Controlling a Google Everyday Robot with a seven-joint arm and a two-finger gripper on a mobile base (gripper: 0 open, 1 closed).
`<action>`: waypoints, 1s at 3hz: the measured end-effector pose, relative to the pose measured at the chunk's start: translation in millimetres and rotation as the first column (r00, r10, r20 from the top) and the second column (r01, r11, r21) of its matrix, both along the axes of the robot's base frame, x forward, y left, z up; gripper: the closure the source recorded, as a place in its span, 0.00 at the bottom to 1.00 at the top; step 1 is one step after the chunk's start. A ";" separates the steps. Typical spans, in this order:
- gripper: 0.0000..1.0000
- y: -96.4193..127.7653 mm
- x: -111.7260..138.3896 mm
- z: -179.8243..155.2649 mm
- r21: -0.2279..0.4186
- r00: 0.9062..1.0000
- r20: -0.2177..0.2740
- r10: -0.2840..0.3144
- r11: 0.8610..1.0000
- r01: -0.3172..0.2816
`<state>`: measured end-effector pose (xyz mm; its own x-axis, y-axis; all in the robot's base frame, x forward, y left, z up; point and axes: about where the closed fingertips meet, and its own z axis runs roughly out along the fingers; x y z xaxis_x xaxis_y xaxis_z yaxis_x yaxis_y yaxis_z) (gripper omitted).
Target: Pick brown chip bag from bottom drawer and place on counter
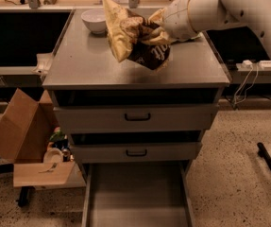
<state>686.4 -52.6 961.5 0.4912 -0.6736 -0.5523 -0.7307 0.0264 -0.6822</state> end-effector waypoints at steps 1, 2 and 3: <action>1.00 -15.9 32.9 -21.2 0.040 0.996 -0.067 -0.065 0.997 0.068; 0.84 -26.0 58.7 -38.4 0.066 0.986 -0.127 -0.109 0.991 0.118; 0.62 -30.5 74.5 -48.5 0.085 0.979 -0.165 -0.116 0.988 0.132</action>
Offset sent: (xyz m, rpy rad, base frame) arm 0.0893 -0.0452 -0.0533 0.1108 0.1862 -0.1830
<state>760.9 -83.0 913.0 0.3080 -0.6644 -0.6809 -0.8165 0.1827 -0.5476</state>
